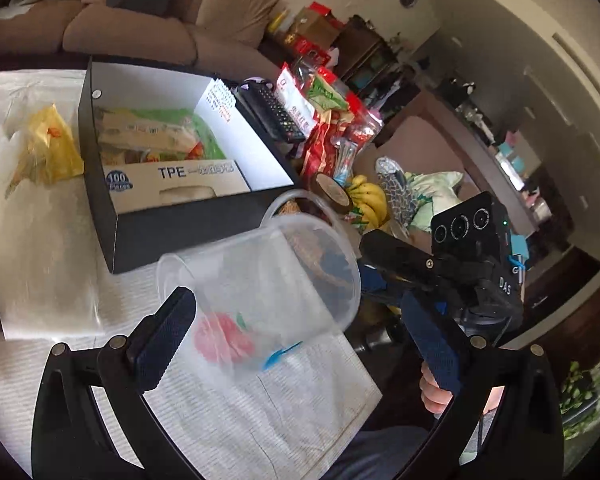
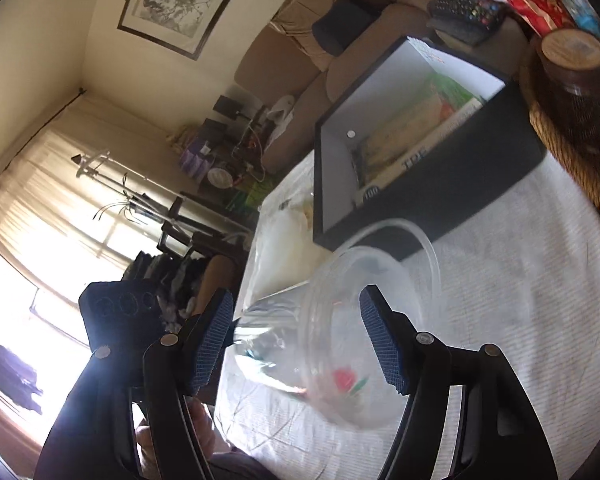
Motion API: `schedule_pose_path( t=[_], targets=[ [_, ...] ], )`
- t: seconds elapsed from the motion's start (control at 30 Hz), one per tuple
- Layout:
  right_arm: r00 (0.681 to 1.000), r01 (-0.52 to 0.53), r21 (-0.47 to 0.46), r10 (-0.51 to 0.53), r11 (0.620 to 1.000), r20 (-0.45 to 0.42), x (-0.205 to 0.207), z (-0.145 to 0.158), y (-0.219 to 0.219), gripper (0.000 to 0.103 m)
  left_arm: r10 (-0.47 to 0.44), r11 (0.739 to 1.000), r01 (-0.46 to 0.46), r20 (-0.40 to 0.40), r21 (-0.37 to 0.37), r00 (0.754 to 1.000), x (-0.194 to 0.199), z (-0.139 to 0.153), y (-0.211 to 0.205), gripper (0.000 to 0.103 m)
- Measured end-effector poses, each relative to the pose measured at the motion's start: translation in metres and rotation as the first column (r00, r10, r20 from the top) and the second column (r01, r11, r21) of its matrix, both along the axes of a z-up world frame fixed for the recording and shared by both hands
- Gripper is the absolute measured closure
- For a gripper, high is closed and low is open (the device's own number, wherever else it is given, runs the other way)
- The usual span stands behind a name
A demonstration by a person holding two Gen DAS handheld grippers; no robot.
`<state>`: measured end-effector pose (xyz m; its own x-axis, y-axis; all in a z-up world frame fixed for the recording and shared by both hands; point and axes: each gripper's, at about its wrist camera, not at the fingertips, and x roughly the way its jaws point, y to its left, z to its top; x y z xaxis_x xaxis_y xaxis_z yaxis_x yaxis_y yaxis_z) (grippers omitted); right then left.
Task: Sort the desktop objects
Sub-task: 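Carry the clear cup with the left gripper over the black box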
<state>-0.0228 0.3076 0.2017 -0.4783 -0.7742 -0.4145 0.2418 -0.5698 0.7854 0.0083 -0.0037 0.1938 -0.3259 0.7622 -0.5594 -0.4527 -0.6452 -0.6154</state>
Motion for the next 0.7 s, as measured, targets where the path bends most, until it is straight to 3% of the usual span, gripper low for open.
schedule_pose_path(
  t=[0.2, 0.37, 0.53, 0.7],
  targets=[
    [0.996, 0.016, 0.053, -0.011, 0.998, -0.089, -0.069, 0.051, -0.005, 0.033, 0.019, 0.998, -0.022, -0.047, -0.055, 0.999, -0.074, 0.037, 0.022, 0.000],
    [0.996, 0.016, 0.029, -0.013, 0.999, -0.091, -0.137, 0.070, -0.004, 0.033, 0.058, 0.998, -0.058, 0.022, -0.009, 0.998, -0.142, 0.040, 0.022, 0.000],
    [0.999, 0.002, 0.058, 0.001, 0.998, -0.053, -0.203, 0.059, -0.011, 0.033, 0.101, 0.995, -0.101, 0.075, -0.001, 0.992, -0.201, 0.019, 0.020, 0.000],
    [1.000, 0.001, 0.078, -0.002, 0.997, 0.016, -0.268, 0.023, -0.016, 0.033, 0.165, 0.986, -0.166, 0.169, -0.006, 0.972, -0.265, -0.021, 0.021, 0.000]
  ],
)
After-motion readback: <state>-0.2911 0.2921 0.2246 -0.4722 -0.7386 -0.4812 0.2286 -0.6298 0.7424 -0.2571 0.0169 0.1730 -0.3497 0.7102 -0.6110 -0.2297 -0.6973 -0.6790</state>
